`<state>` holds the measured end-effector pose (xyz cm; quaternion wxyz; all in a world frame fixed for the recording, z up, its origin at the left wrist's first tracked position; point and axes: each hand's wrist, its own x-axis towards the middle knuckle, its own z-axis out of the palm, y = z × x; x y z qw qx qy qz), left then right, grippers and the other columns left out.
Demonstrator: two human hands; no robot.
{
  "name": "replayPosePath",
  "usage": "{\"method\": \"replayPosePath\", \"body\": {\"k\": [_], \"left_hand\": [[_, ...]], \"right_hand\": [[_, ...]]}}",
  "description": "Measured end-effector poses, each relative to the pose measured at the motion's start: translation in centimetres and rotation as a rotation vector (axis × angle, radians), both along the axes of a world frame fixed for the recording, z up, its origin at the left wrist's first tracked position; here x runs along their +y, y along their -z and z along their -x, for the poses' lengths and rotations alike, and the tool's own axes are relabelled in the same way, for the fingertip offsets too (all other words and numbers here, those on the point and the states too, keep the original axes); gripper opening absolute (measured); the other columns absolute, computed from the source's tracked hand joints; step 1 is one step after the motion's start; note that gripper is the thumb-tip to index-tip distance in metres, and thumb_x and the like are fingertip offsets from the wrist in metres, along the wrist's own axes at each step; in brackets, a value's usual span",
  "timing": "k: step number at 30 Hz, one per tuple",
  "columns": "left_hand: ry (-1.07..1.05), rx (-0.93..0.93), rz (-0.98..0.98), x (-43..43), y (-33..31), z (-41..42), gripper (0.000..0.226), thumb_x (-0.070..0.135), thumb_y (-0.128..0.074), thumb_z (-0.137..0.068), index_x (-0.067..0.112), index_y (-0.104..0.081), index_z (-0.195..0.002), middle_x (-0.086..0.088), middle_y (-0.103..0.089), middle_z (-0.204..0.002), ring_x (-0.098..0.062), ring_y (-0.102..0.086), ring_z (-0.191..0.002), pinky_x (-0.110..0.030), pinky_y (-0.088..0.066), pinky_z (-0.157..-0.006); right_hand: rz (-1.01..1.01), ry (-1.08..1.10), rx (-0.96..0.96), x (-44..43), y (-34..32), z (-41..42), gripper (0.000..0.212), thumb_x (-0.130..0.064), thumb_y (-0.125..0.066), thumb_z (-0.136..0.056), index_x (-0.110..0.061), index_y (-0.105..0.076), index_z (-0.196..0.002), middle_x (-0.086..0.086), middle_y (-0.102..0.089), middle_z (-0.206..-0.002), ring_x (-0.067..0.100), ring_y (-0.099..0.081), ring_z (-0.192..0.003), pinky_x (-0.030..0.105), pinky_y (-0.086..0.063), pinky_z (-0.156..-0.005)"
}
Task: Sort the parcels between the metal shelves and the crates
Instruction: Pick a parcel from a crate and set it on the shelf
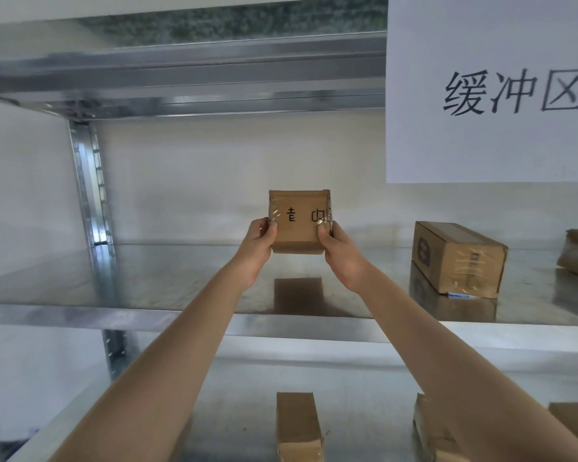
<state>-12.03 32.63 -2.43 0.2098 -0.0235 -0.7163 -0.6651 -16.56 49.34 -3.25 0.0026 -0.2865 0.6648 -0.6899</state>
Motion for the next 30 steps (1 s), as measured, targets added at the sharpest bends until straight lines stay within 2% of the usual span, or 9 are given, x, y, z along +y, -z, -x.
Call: {"method": "replayPosePath", "body": {"k": [7,10,12,19,23,24,26,28,30], "left_hand": [[0.017,-0.017,-0.010,0.4,-0.1,-1.0,0.038,0.026,-0.042,-0.106,0.017,-0.038,-0.142,0.003,-0.053,-0.130,-0.012,-0.049,-0.120,-0.025,-0.037,-0.099],[0.079,-0.031,-0.092,0.8,-0.5,-1.5,0.026,0.042,-0.041,-0.104,0.026,-0.056,-0.116,0.011,-0.062,-0.113,-0.006,-0.056,-0.109,-0.028,-0.036,-0.105],[0.048,-0.018,-0.125,1.2,-0.8,-1.7,0.033,0.055,-0.036,-0.101,0.032,-0.060,-0.104,0.012,-0.064,-0.106,-0.005,-0.057,-0.104,-0.030,-0.040,-0.102],[-0.019,-0.001,-0.137,1.7,-1.4,-2.1,0.047,0.064,-0.028,-0.098,0.031,-0.062,-0.106,0.007,-0.064,-0.103,-0.008,-0.060,-0.095,-0.031,-0.048,-0.087],[-0.016,-0.011,-0.174,1.8,-1.3,-2.3,0.057,0.067,-0.021,-0.097,0.029,-0.060,-0.112,0.006,-0.062,-0.113,-0.012,-0.058,-0.108,-0.034,-0.045,-0.098],[-0.018,-0.015,-0.183,1.7,-1.3,-2.3,0.061,0.069,-0.020,-0.096,0.028,-0.060,-0.116,0.006,-0.062,-0.115,-0.014,-0.057,-0.114,-0.035,-0.044,-0.101],[-0.020,-0.015,-0.184,1.5,-1.2,-2.1,0.063,0.071,-0.020,-0.094,0.028,-0.064,-0.106,0.004,-0.066,-0.109,-0.017,-0.058,-0.116,-0.036,-0.043,-0.104],[-0.034,-0.013,-0.196,1.5,-1.0,-2.0,0.063,0.070,-0.022,-0.094,0.022,-0.063,-0.098,0.000,-0.066,-0.104,-0.018,-0.059,-0.114,-0.037,-0.043,-0.106],[-0.037,-0.010,-0.204,1.4,-1.0,-2.0,0.067,0.069,-0.023,-0.095,0.015,-0.062,-0.102,-0.003,-0.065,-0.106,-0.019,-0.058,-0.113,-0.037,-0.043,-0.107]], "right_hand": [[0.020,-0.010,-0.061,0.3,0.0,-0.1,0.039,-0.039,-0.044,-0.105,-0.018,-0.042,-0.138,0.002,-0.051,-0.142,0.016,-0.045,-0.130,0.037,-0.028,-0.118],[0.046,0.035,-0.144,-0.3,-0.3,-0.3,0.091,-0.086,-0.049,-0.077,-0.024,-0.041,-0.144,-0.002,-0.051,-0.143,0.015,-0.044,-0.135,0.039,-0.025,-0.120],[0.058,0.048,-0.173,-0.8,-0.1,0.9,0.122,-0.102,-0.049,-0.051,-0.024,-0.040,-0.145,-0.001,-0.053,-0.141,0.017,-0.047,-0.133,0.041,-0.026,-0.119],[0.147,0.070,-0.270,-1.2,0.5,2.8,0.131,-0.104,-0.056,-0.036,-0.023,-0.047,-0.138,0.005,-0.065,-0.128,0.024,-0.064,-0.117,0.047,-0.047,-0.105],[0.140,0.092,-0.293,-1.1,0.3,2.5,0.139,-0.109,-0.040,-0.037,-0.023,-0.043,-0.146,0.006,-0.064,-0.131,0.026,-0.065,-0.117,0.050,-0.046,-0.107],[0.140,0.104,-0.309,-1.1,0.1,1.8,0.139,-0.109,-0.035,-0.041,-0.022,-0.039,-0.149,0.006,-0.062,-0.133,0.026,-0.063,-0.119,0.051,-0.044,-0.109],[0.112,0.128,-0.306,-0.7,-1.2,-1.5,0.113,-0.102,-0.023,-0.064,-0.026,-0.039,-0.146,0.001,-0.061,-0.130,0.022,-0.061,-0.116,0.048,-0.040,-0.112],[0.083,0.132,-0.280,-0.4,-2.2,-3.6,0.080,-0.083,-0.009,-0.088,-0.031,-0.052,-0.131,-0.006,-0.066,-0.107,0.009,-0.062,-0.095,0.035,-0.039,-0.108],[0.055,0.129,-0.255,0.2,-2.3,-4.0,0.068,-0.066,-0.002,-0.098,-0.032,-0.056,-0.123,-0.011,-0.061,-0.091,0.004,-0.053,-0.079,0.031,-0.031,-0.103]]}}
